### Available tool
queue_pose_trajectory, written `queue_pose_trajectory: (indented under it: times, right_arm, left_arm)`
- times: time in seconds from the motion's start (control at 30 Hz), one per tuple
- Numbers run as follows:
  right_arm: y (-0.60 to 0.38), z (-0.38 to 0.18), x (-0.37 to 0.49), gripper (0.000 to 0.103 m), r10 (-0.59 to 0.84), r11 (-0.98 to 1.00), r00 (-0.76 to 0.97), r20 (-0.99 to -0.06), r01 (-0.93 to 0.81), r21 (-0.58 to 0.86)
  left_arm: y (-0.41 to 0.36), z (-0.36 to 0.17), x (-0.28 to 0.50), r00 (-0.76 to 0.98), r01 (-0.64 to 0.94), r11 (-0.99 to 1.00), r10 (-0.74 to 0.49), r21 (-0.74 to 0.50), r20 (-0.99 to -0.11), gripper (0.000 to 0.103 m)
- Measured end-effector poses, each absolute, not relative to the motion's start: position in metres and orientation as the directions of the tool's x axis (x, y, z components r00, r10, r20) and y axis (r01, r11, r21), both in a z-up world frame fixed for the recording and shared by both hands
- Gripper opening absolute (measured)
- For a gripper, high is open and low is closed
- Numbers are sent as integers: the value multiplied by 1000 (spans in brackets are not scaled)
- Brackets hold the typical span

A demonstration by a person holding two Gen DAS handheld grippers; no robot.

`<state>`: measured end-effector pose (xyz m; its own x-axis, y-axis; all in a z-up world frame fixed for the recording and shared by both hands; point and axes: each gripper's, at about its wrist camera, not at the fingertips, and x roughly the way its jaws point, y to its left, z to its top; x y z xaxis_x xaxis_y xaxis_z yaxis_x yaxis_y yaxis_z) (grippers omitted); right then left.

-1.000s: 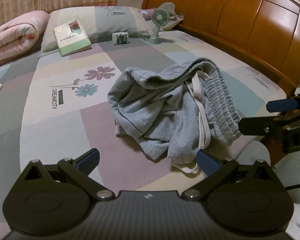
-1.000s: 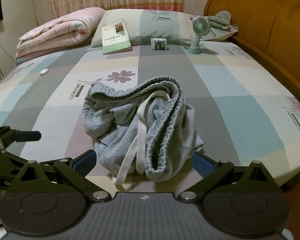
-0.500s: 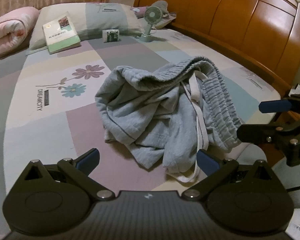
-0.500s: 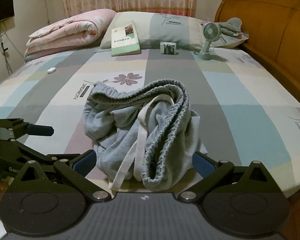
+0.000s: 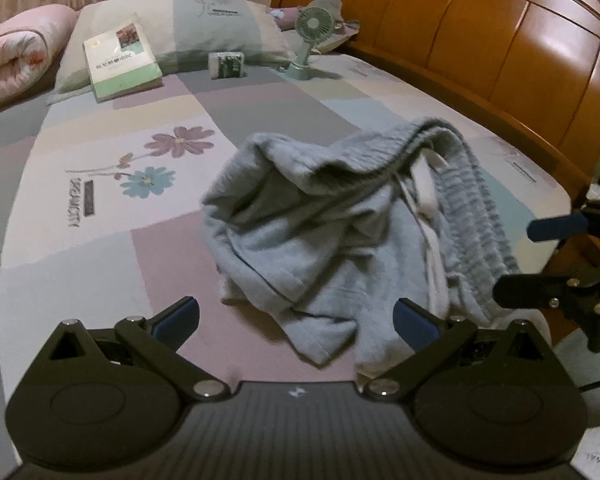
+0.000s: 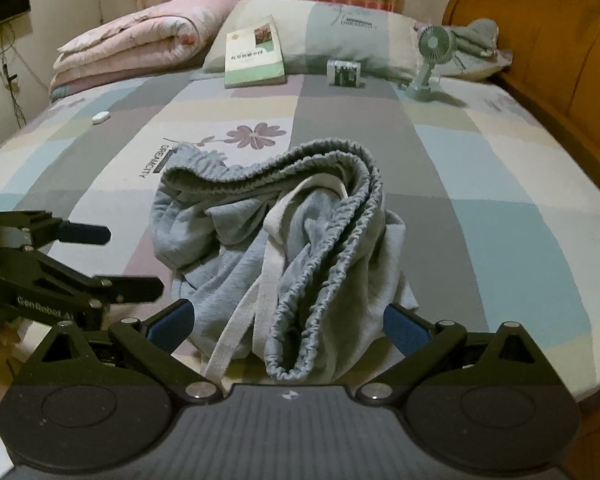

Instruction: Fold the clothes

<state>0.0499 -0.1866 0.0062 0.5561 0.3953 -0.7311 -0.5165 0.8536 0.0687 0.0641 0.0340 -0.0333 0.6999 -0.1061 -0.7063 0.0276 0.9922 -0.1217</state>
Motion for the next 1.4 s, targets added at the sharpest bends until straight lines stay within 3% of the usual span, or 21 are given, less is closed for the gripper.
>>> queue_pose_trajectory:
  times: [0.13, 0.27, 0.37, 0.43, 0.5, 0.87, 0.9, 0.93, 0.97, 1.0, 1.1, 1.4]
  right_arm:
    - [-191, 8, 60, 93, 386, 864, 547, -743, -497, 83]
    - [-195, 10, 71, 76, 376, 872, 535, -756, -480, 94]
    - [-196, 9, 77, 61, 375, 875, 521, -767, -471, 109]
    - [-197, 8, 80, 60, 378, 875, 509, -774, -468, 119]
    - [-196, 7, 83, 59, 378, 875, 503, -777, -469, 122]
    - [-189, -2, 99, 56, 385, 870, 451, -806, -468, 154]
    - [-188, -3, 100, 48, 384, 869, 445, -809, -470, 154]
    - [-187, -4, 101, 42, 381, 869, 439, -814, -471, 152]
    - [-187, -5, 102, 23, 378, 870, 436, -817, -468, 153]
    - [-189, -4, 103, 20, 376, 873, 436, -818, -462, 155]
    - [-196, 0, 105, 19, 365, 885, 453, -813, -440, 152]
    - [-223, 14, 120, 17, 314, 919, 519, -795, -376, 118]
  left_arm:
    - [47, -29, 74, 714, 23, 994, -88, -103, -694, 102]
    - [54, -24, 87, 730, 42, 998, -67, -54, -680, 98]
    - [55, -24, 96, 732, 72, 997, -56, -5, -679, 88]
    - [55, -24, 103, 728, 95, 995, -50, 28, -683, 72]
    - [55, -25, 109, 725, 118, 991, -44, 61, -687, 67]
    - [53, -30, 146, 715, 271, 953, -102, 139, -692, 64]
    - [53, -31, 150, 712, 286, 948, -113, 139, -693, 53]
    - [53, -32, 154, 702, 304, 944, -131, 128, -700, 35]
    - [53, -32, 158, 689, 320, 941, -153, 108, -708, 28]
    - [53, -32, 162, 678, 333, 938, -172, 91, -715, 22]
    - [52, -26, 169, 691, 343, 932, -167, 116, -704, 13]
    - [41, 12, 211, 787, 328, 912, -121, 245, -605, 11]
